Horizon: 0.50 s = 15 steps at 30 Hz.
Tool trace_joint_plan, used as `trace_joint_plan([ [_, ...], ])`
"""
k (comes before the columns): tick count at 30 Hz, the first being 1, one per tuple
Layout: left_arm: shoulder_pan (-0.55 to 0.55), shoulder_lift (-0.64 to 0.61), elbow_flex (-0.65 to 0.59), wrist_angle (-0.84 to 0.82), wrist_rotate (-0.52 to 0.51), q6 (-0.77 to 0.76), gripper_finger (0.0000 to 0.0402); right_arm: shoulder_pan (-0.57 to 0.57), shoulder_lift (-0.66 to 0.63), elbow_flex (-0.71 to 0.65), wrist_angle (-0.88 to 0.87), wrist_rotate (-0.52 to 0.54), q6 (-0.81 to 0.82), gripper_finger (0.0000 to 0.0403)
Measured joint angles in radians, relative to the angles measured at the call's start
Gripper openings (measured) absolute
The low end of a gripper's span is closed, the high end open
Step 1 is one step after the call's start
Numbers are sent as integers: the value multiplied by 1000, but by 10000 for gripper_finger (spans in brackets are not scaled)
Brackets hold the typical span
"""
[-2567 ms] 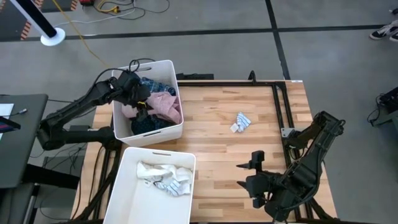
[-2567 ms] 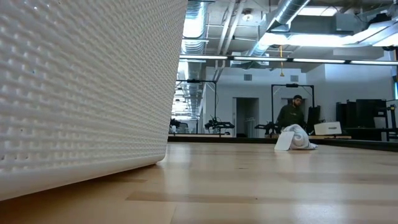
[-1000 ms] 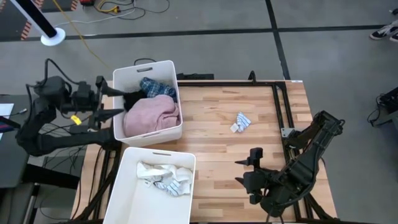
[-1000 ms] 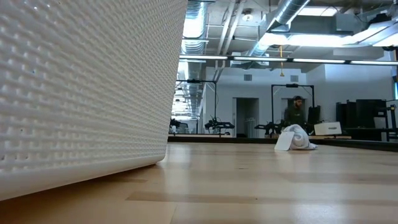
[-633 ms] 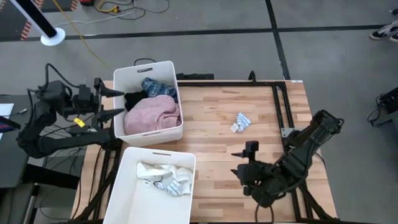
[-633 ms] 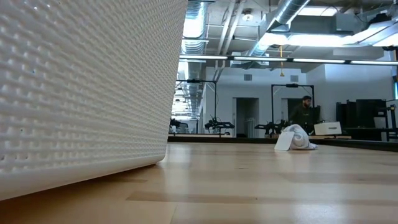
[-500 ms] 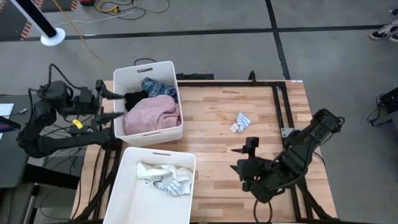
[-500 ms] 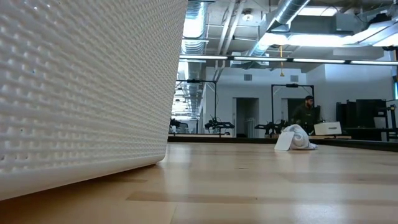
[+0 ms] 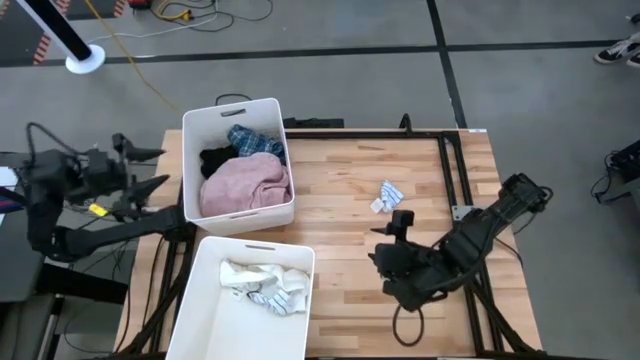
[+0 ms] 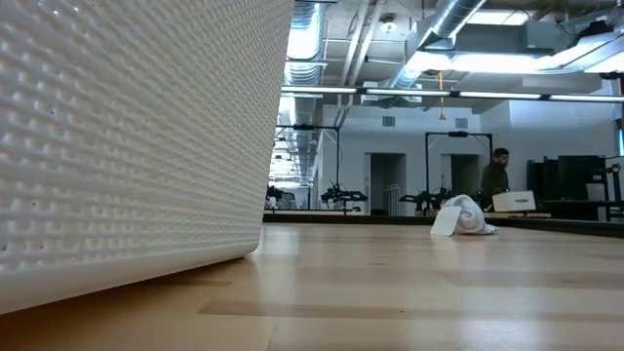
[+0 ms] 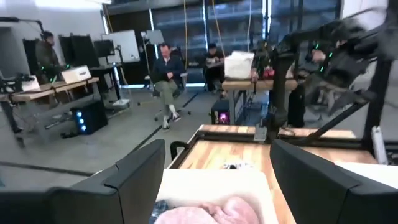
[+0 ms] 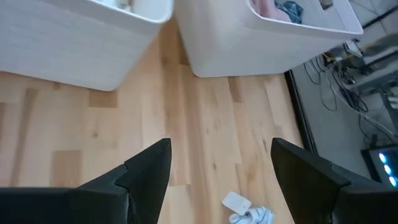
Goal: Sort clothes
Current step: Put the white striped sock into the bottom white laundry organizer
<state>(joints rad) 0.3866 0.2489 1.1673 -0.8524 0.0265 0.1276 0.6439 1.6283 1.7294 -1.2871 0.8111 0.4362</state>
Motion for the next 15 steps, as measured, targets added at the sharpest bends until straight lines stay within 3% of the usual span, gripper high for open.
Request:
trace_joint_plan([
  [6, 0, -146, -53, -1, 130, -95, 283, -92, 0, 0, -17, -13, -29, 291],
  [15, 53, -246, -169, -7, 279, -141, 283, -308, 0, 0, -22, -162, -168, 291],
])
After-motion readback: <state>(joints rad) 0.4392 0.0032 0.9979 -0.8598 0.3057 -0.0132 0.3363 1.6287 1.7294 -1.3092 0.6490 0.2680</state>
